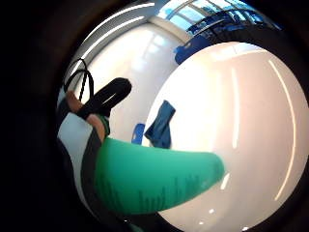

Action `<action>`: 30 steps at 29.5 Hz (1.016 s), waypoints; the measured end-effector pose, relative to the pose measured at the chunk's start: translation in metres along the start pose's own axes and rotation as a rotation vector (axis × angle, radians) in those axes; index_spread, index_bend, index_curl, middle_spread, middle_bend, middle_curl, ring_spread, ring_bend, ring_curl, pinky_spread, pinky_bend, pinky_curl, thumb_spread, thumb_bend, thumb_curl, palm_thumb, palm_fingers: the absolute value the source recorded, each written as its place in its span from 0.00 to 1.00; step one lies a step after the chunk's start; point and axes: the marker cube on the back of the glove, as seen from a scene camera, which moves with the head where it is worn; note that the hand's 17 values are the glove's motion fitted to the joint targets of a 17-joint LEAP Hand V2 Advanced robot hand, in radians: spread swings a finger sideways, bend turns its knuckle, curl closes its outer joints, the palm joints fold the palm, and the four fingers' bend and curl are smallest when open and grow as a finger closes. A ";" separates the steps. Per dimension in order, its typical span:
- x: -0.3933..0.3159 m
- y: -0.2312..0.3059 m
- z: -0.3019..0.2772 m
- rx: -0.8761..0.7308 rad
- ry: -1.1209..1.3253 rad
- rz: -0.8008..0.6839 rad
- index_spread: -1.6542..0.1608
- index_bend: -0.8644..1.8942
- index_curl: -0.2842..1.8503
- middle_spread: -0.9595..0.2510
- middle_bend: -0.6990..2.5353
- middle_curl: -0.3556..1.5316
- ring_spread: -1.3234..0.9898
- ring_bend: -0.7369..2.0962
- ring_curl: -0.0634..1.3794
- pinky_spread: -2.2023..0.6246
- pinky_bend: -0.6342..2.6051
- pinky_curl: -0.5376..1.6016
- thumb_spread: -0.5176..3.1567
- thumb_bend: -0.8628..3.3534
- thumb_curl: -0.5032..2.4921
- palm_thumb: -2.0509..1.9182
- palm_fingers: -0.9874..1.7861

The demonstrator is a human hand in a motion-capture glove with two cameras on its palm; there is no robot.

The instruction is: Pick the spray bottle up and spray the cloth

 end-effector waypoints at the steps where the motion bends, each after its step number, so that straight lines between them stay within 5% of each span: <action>1: 0.000 0.000 0.000 0.013 -0.002 -0.008 0.74 0.40 0.34 0.62 0.32 0.43 0.49 0.41 0.34 0.74 0.29 0.41 0.29 0.20 0.37 0.76 0.84; 30: 0.006 0.024 -0.039 0.245 0.031 -0.035 0.74 0.42 0.38 0.61 0.35 0.45 0.48 0.44 0.36 0.69 0.33 0.44 0.22 0.20 0.41 0.75 0.85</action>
